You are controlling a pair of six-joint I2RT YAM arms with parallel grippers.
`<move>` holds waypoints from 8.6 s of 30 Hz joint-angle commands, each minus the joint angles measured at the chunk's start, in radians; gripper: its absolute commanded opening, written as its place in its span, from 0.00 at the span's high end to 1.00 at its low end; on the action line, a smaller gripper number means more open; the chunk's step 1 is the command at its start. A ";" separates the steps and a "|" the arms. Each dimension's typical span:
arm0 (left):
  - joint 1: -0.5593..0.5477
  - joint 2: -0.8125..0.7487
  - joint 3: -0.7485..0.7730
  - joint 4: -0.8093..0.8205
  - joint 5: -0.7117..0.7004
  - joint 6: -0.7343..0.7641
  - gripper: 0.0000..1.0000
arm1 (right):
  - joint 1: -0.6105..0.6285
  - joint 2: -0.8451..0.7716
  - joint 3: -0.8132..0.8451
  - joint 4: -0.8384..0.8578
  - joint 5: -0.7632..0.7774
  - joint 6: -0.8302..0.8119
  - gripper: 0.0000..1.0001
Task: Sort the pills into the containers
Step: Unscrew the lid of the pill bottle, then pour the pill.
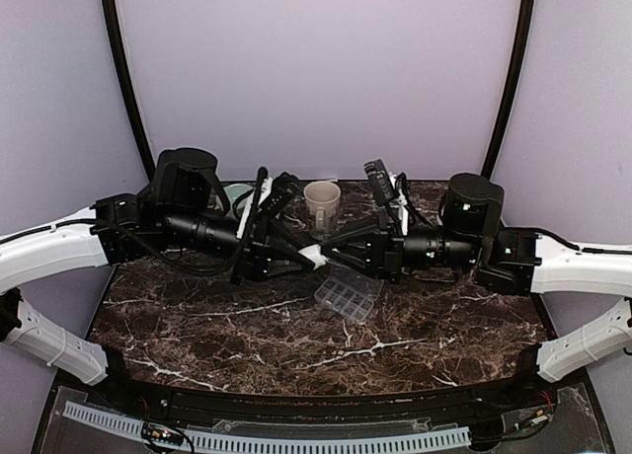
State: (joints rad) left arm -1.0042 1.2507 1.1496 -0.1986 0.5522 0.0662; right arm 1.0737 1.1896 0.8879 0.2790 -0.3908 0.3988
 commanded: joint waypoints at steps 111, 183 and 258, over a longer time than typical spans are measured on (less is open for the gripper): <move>-0.014 0.301 -0.346 0.564 -0.265 0.023 1.00 | 0.039 -0.204 -0.238 -0.026 0.840 -0.001 1.00; -0.015 0.622 -0.152 0.506 -0.412 -0.003 1.00 | -0.012 -0.290 -0.330 -0.020 0.828 0.021 1.00; -0.017 0.653 0.025 0.157 -0.418 0.062 1.00 | -0.018 -0.300 -0.338 -0.029 0.828 0.043 1.00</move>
State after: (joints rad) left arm -1.0157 1.9041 1.1454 -0.0010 0.1364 0.1131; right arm 1.0657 0.8967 0.5568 0.2310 0.4416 0.4294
